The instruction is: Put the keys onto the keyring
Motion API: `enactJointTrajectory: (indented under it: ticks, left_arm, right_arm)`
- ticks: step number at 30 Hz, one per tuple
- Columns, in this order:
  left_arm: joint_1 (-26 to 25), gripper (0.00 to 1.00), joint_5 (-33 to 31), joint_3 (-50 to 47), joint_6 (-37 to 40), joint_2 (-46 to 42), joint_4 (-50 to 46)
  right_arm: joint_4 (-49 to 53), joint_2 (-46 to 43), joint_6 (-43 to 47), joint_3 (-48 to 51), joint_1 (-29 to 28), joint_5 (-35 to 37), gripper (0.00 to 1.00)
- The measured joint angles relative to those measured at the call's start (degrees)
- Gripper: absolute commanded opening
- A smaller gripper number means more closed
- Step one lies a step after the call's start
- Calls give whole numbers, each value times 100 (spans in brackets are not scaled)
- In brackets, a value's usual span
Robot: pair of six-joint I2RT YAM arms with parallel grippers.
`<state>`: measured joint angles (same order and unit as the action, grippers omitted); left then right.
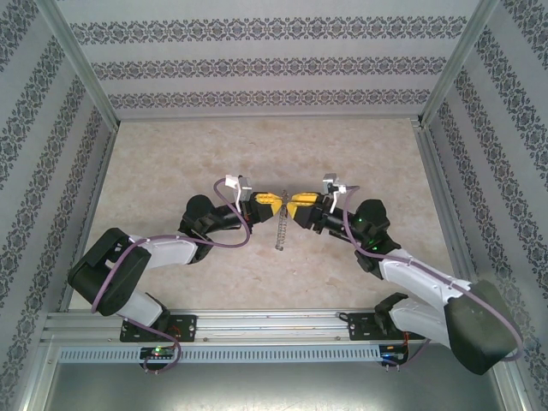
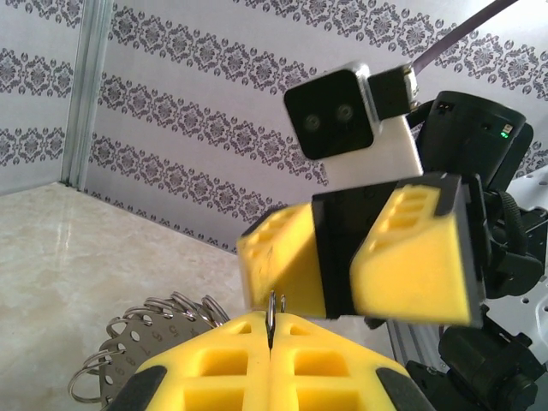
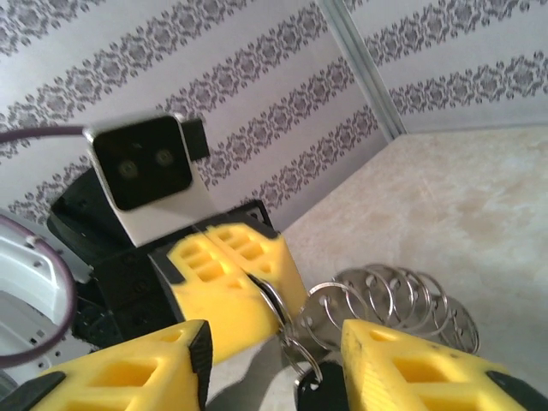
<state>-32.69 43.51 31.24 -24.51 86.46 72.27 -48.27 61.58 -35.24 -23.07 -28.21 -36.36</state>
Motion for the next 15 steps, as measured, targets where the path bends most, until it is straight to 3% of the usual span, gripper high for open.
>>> enactJointTrajectory:
  ticks: [9,15]
  left_arm:
    - [0,0,57,20,-31,2,28]
    - [0,0,107,37,-50,2,28]
  right_arm:
    - [-109,295,-133,-90,35,-138,49]
    - [-380,662,-306,-179,35,-282,44]
